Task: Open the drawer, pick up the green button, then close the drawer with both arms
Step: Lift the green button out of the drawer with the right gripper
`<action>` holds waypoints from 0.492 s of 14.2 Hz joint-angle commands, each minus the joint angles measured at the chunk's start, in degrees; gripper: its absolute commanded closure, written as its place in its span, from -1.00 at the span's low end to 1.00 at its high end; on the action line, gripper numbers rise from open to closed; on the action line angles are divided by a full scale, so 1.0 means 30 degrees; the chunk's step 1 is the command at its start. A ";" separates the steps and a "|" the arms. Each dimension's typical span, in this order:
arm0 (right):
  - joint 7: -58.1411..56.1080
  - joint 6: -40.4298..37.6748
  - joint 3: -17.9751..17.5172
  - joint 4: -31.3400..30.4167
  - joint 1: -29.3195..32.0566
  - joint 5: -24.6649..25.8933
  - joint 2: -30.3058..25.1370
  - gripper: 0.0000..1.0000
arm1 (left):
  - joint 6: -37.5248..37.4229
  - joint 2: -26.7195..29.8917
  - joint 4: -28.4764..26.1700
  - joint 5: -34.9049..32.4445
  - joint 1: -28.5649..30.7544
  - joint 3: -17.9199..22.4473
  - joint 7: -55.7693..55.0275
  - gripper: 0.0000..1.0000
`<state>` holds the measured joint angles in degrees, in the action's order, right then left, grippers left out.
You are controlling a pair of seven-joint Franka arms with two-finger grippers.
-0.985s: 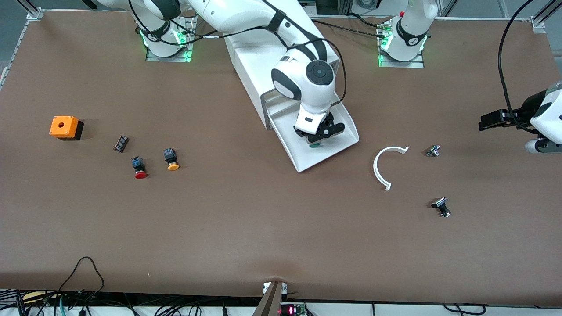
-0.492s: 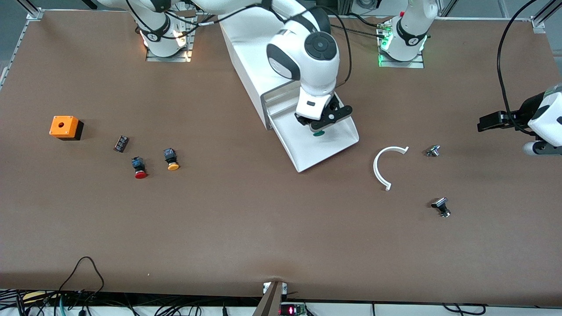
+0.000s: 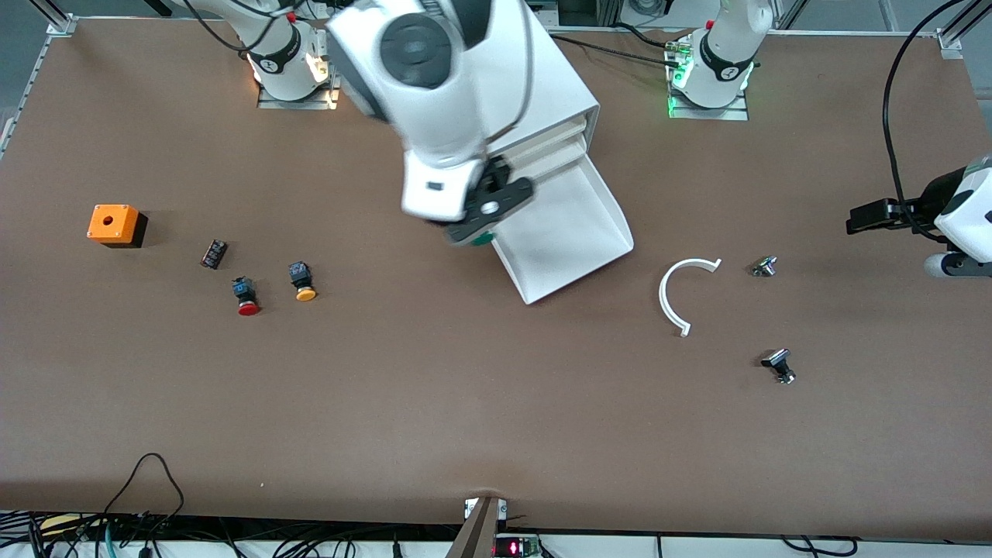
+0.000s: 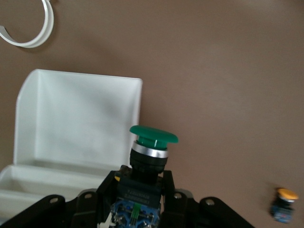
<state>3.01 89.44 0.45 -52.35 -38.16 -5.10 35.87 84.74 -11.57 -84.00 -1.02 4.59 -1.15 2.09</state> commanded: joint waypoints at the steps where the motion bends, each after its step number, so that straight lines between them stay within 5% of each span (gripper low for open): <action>1: -0.2838 -0.0838 -0.0123 -0.0275 0.1643 -0.0351 -0.0676 0.99 | -0.0150 -0.0302 0.0548 0.0311 -0.0035 0.0180 0.0328 -1.00; 7: -0.8522 -0.0811 0.0113 -0.1854 0.5715 -0.0029 -0.0677 0.99 | 0.0053 -0.0653 0.0548 0.0634 -0.0094 0.0093 -0.2129 -1.00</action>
<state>-18.14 86.77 1.13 -54.46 -23.76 -5.25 34.82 84.79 -12.04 -83.99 0.00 4.59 -1.03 -1.88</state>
